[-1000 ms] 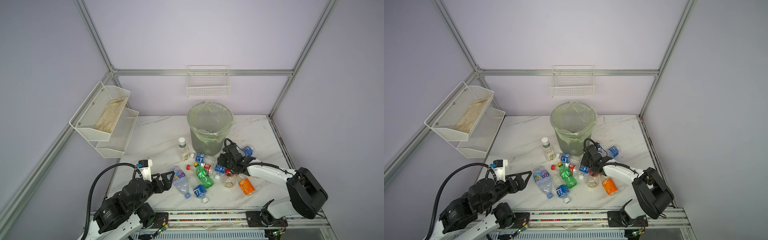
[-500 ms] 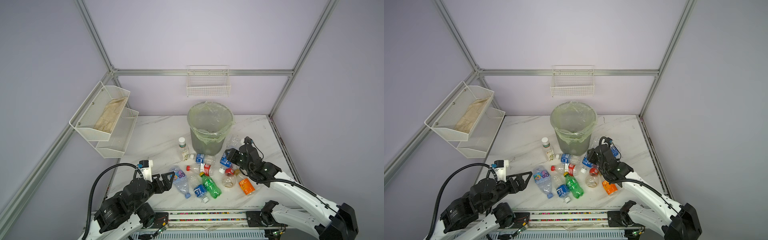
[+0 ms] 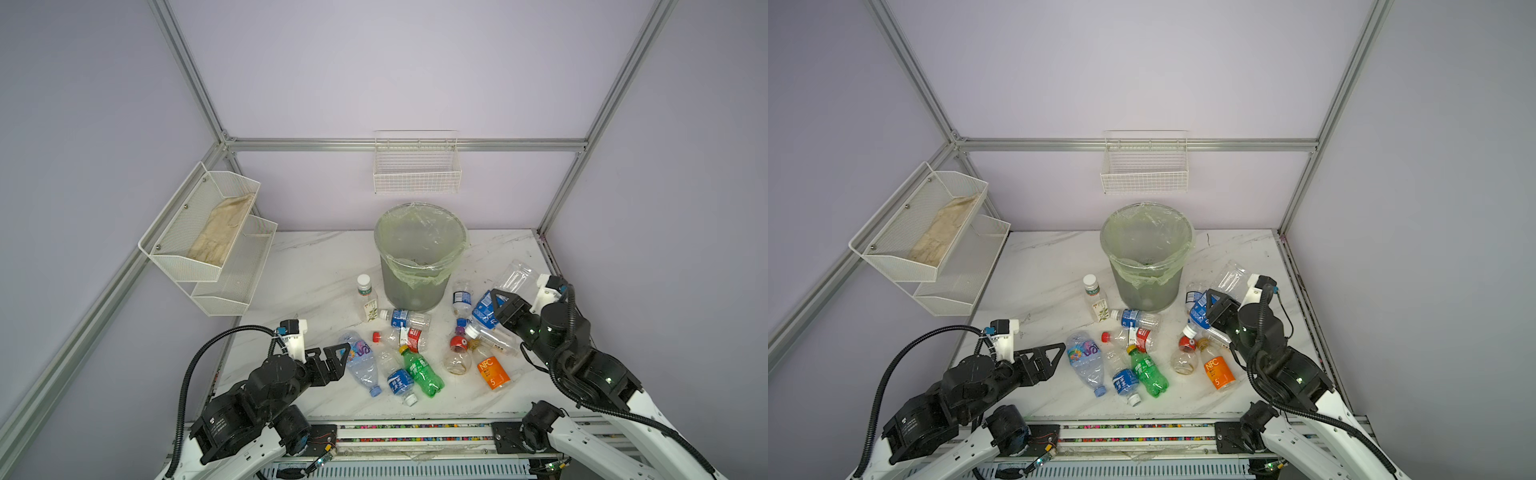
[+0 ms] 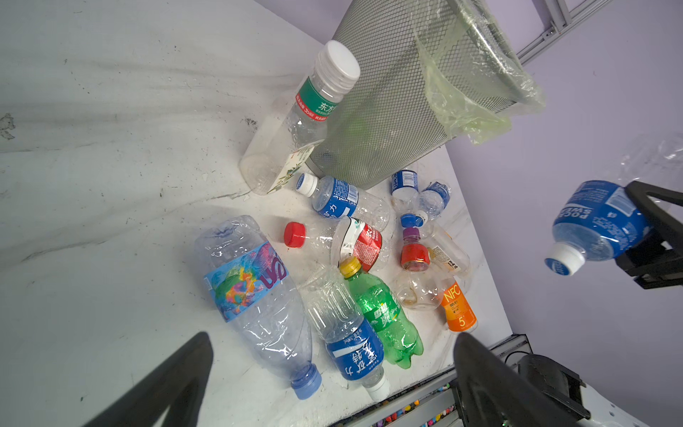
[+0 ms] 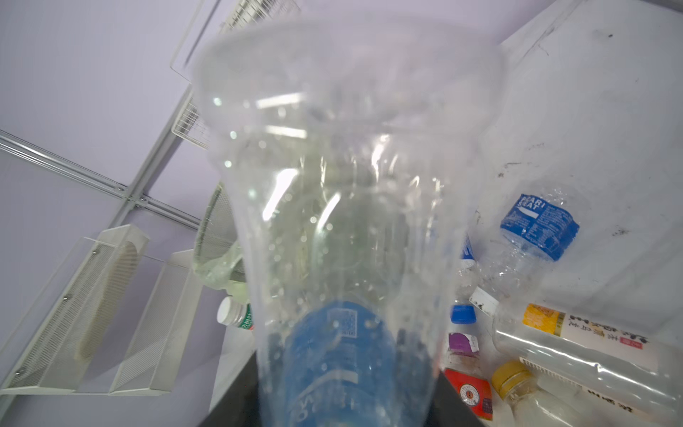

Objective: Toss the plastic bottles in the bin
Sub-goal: 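Lift the blue-labelled bottle with the right gripper over the bin, then open the right gripper to drop the bottle into the bin, withdraw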

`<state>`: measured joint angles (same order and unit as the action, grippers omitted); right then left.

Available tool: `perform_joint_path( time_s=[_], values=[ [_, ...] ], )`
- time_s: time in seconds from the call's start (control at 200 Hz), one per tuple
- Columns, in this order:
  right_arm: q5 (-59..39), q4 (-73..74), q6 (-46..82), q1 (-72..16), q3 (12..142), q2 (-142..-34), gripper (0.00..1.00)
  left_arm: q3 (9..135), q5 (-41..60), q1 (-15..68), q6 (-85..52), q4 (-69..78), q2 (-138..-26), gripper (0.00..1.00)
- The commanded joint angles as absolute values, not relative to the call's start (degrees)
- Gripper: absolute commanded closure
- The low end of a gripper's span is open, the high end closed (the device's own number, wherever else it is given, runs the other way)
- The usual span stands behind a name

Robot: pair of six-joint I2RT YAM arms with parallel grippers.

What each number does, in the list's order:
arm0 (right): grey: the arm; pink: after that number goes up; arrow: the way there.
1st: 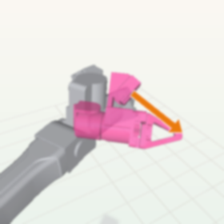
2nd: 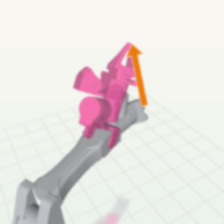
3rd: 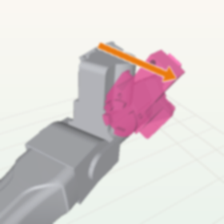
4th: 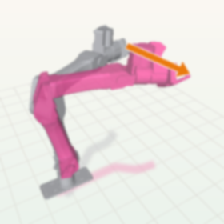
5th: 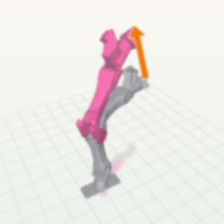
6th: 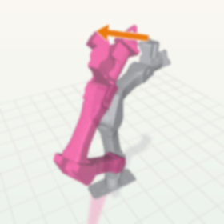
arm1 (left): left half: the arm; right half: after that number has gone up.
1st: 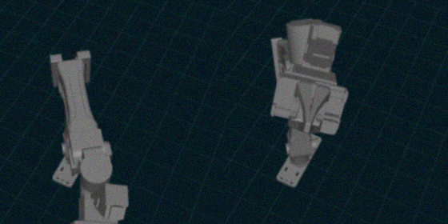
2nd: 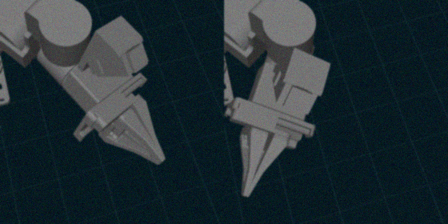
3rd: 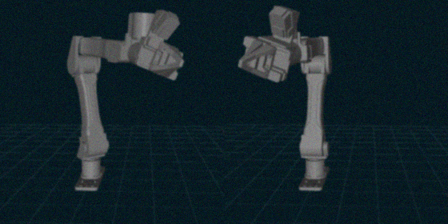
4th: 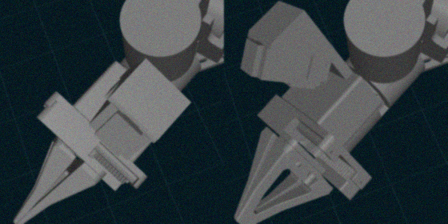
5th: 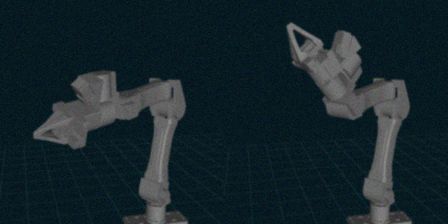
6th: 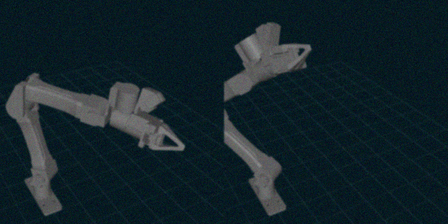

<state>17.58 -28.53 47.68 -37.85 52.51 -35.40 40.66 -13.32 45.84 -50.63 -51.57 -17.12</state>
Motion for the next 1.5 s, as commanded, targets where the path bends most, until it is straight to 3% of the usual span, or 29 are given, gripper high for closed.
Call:
perform_joint_path(
  time_s=[0.0,0.455,1.19,1.25,1.305,1.34,1.42,1.495],
  values=[
    [19.0,-29.6,45.4,-37.5,56.9,-34.6,0.52,40.2,-12.6,46.0,-51.6,-50.0,-18.0,0.00],
    [16.2,-23.1,38.9,-37.5,71.4,-44.4,0.52,40.1,-12.3,46.0,-51.0,-49.0,-19.5,0.00],
    [13.6,-19.4,31.4,-37.5,97.4,-78.2,0.53,40.1,-11.6,46.0,-51.2,-48.7,-20.0,0.00],
    [14.2,-21.6,29.4,-37.5,101.5,-84.4,0.44,40.2,-11.3,46.1,-51.3,-48.7,-19.8,0.00],
    [14.1,-26.7,27.1,-37.4,107.7,-90.5,0.15,40.4,-10.8,46.0,-51.4,-48.7,-19.6,0.00],
    [13.8,-31.6,26.5,-37.5,113.1,-94.4,0.04,40.6,-10.5,46.0,-51.3,-48.8,-19.3,0.00],
    [13.5,-38.3,24.7,-37.6,121.5,-99.6,0.02,40.8,-10.2,46.0,-51.3,-49.4,-18.6,0.00],
    [13.6,-35.0,24.6,-37.8,118.5,-96.7,0.02,40.5,-10.3,46.0,-51.5,-49.8,-17.7,0.00]
  ],
)
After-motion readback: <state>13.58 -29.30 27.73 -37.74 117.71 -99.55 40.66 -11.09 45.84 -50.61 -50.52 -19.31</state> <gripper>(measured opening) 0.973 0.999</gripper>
